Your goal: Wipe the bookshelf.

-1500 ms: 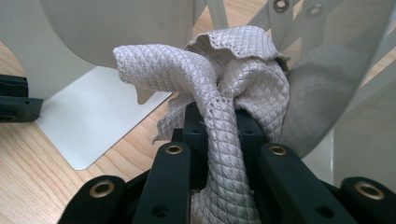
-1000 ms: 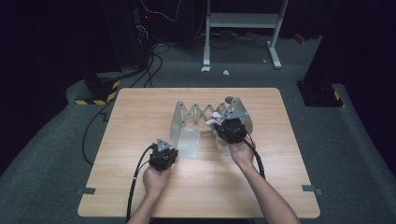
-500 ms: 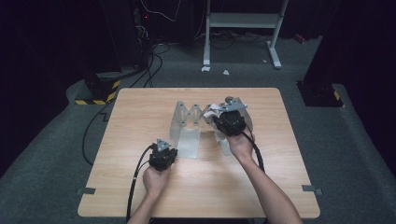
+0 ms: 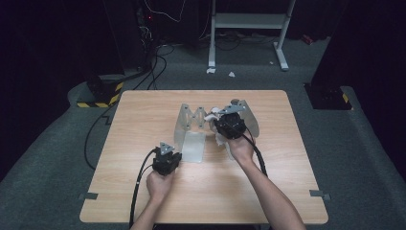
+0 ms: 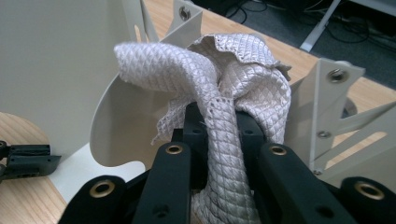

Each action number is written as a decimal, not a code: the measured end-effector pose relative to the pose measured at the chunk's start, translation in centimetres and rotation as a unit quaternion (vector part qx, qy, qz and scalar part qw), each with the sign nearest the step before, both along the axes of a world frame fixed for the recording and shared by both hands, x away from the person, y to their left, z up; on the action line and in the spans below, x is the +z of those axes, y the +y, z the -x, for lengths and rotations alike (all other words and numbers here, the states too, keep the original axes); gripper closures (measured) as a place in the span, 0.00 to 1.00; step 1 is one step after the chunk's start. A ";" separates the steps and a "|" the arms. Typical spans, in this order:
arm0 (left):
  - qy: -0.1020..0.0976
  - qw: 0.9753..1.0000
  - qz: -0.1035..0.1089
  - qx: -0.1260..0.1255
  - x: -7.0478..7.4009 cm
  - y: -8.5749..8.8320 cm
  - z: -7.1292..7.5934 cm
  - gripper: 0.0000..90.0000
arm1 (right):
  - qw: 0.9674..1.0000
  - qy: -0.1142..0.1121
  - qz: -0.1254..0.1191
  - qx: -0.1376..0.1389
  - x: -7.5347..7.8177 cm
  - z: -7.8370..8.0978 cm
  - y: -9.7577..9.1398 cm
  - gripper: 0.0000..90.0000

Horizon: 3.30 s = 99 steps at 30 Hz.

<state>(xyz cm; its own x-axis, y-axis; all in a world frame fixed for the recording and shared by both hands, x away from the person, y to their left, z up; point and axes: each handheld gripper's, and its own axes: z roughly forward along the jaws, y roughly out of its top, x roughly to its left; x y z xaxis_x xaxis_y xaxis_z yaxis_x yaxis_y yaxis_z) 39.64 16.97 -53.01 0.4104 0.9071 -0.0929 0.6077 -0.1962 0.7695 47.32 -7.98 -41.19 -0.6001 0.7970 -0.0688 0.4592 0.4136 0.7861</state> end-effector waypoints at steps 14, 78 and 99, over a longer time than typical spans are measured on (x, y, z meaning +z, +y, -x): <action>0.001 1.000 0.001 0.000 0.0 0.0 0.0 0.93 | 1.000 -0.009 -0.002 -0.011 -1.7 -0.2 0.5 0.89; 0.004 1.000 -0.003 0.016 0.1 -0.1 -1.0 0.94 | 0.998 0.022 0.026 -0.048 -5.2 -2.7 2.1 0.89; -0.007 1.000 -0.017 0.013 0.0 -0.3 -0.8 0.94 | 0.999 -0.017 -0.037 -0.037 -0.4 -3.0 1.4 0.89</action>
